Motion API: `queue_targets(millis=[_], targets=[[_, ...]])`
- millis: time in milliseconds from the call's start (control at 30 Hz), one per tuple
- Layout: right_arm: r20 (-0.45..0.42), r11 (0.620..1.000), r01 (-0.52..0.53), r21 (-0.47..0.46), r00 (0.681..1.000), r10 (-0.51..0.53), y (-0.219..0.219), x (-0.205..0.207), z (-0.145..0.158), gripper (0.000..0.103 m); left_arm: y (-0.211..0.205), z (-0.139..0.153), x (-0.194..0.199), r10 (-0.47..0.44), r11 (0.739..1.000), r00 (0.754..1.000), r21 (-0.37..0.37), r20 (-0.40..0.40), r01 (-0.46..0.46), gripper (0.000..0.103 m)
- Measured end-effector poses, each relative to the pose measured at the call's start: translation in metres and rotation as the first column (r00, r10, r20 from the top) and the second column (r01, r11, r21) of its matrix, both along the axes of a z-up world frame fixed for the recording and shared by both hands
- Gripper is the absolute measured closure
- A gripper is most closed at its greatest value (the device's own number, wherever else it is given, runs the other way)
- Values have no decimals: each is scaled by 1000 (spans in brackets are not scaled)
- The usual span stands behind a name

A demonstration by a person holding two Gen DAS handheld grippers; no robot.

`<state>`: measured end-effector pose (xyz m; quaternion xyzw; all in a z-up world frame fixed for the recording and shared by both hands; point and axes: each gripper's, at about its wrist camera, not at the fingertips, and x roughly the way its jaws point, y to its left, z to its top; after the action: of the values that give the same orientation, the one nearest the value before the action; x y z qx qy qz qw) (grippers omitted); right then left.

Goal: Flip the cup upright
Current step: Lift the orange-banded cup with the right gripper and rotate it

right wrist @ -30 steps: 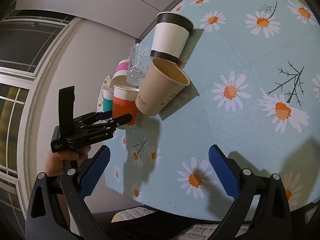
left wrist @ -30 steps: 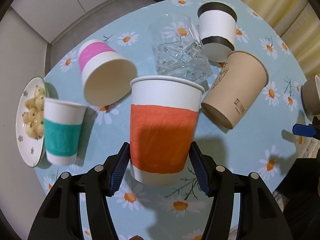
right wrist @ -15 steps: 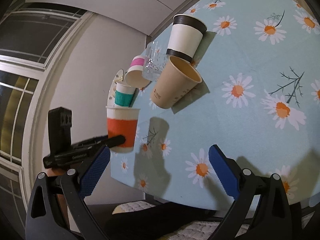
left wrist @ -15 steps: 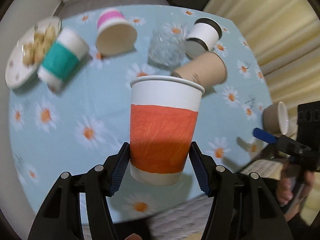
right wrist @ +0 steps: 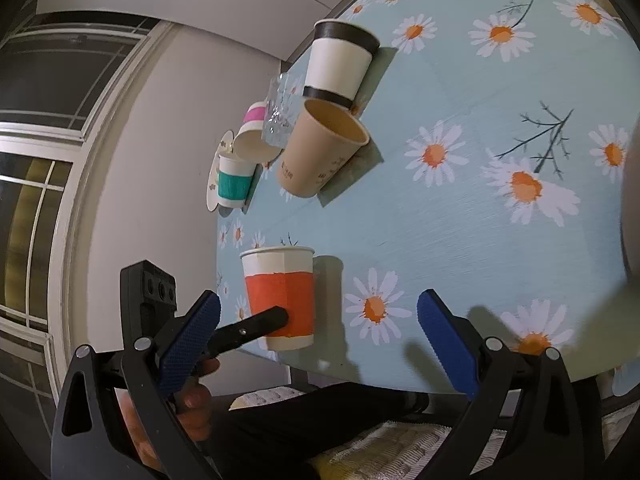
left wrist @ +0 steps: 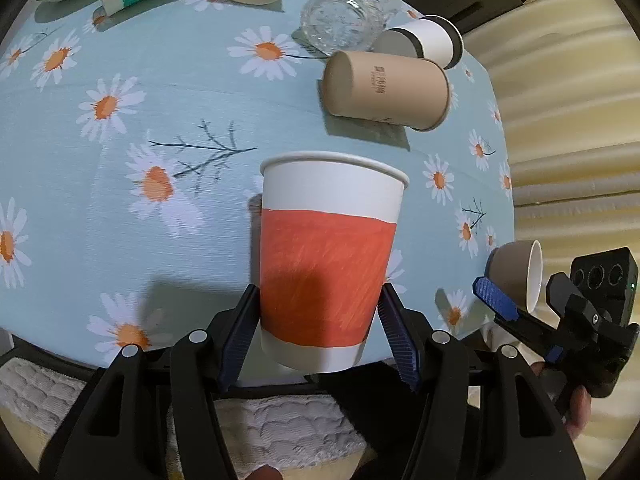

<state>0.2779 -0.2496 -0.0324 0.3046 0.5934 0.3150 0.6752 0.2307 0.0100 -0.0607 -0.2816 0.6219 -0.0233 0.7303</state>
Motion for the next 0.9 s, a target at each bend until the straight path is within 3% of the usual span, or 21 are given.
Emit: queue_targets(millis=[500, 600, 900], targets=[[-26, 999, -35, 6, 999, 35, 2, -4, -4, 5, -22, -7, 3, 13, 992, 1000, 126, -15, -11, 44], [-26, 999, -35, 6, 999, 35, 3, -4, -4, 5, -22, -5, 3, 13, 991, 1000, 131, -14, -12, 34], [-33, 1000, -31, -1, 999, 31, 2, -3, -7, 5, -16, 5, -3, 10, 992, 1000, 130, 4, -10, 33]])
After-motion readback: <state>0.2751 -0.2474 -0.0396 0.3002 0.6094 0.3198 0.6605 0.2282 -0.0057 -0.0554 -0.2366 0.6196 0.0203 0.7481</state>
